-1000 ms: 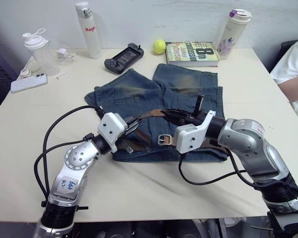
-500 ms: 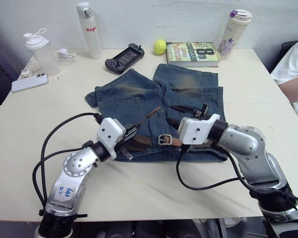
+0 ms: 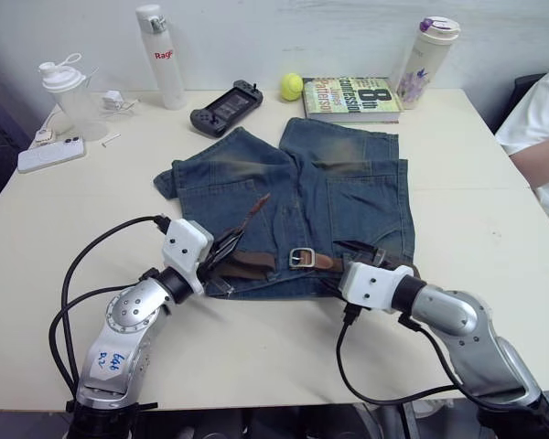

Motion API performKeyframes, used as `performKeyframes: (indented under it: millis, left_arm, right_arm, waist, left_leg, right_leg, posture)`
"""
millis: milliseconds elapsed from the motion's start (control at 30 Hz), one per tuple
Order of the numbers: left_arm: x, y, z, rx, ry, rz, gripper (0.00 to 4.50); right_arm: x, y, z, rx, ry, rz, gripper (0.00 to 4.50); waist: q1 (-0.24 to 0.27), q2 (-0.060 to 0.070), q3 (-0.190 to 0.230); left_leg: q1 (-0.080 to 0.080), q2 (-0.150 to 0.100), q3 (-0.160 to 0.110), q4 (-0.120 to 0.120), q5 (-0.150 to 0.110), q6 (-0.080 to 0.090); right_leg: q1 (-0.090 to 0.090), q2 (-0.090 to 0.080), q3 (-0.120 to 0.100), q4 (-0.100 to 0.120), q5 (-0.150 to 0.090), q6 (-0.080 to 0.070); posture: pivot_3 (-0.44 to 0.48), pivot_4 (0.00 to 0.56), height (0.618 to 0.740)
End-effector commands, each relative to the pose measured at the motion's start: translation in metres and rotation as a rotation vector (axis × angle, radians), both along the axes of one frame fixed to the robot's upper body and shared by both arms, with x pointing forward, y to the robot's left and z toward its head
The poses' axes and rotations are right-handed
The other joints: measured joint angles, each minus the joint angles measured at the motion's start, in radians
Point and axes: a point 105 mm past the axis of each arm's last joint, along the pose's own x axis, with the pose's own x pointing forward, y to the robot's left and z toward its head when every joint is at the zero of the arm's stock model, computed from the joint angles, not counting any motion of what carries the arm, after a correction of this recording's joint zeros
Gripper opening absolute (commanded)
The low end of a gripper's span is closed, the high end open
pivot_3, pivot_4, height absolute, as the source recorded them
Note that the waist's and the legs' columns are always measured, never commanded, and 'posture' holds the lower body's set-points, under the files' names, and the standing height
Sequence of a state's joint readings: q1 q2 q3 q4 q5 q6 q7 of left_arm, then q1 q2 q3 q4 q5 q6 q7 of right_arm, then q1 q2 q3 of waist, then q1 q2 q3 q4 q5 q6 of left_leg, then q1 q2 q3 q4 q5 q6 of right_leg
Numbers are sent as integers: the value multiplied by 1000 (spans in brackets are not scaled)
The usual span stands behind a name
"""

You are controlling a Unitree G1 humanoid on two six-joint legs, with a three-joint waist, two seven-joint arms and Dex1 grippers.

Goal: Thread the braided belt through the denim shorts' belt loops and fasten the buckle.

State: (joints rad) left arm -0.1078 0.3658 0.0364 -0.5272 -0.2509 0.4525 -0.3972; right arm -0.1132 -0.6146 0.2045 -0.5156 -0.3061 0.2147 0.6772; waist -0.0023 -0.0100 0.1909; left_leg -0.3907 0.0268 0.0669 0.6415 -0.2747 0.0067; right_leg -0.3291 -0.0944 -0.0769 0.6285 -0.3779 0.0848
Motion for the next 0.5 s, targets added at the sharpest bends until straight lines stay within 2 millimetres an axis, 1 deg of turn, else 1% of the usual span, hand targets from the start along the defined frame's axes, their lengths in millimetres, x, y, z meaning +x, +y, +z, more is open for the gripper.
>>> performKeyframes:
  millis: [33, 200, 267, 333, 467, 500]
  left_arm:
    - [-2, 3, 15, -10, -54, 3, 0]
    - [-1, 4, 16, -6, -53, 4, 0]
    - [0, 4, 15, -8, -51, 5, 0]
    - [0, 3, 14, -5, -47, 5, 0]
    - [-1, 1, 11, -3, -33, -5, 0]
    - [-1, 0, 10, -2, -31, -5, 0]
  right_arm:
    - [2, 2, -4, -29, -48, -12, 3776]
    - [9, -1, -14, -86, -75, -44, 3776]
    - [13, -2, -15, -70, -79, -74, 3776]
    - [14, 0, -14, -39, -64, -78, 3776]
    - [14, 4, -15, 69, 31, -115, 3776]
    - [14, 4, -16, 82, 58, -124, 3258]
  waist:
    - [0, 0, 0]
    - [0, 0, 0]
    - [0, 0, 0]
    - [-2, 0, 0]
    - [-2, 0, 0]
    - [-2, 0, 0]
  left_leg:
    - [0, 0, 0, 0, 0, 0]
    - [0, 0, 0, 0, 0, 0]
    - [0, 0, 0, 0, 0, 0]
    - [0, 0, 0, 0, 0, -1]
    - [1, 1, 0, 0, 0, -1]
    - [1, 1, 0, 0, 0, -1]
  right_leg:
    - [0, 0, 0, 0, 0, 0]
    - [0, 0, 0, 0, 0, 0]
    - [0, 0, 0, 0, 0, 0]
    - [0, 0, 0, 1, 0, 0]
    - [0, 1, 0, 1, 0, 0]
    - [0, 1, 0, 1, 0, 0]
  posture:
    - [0, 150, 740]
    - [0, 150, 740]
    - [0, 150, 740]
    - [0, 150, 740]
    - [0, 150, 740]
    - [0, 150, 740]
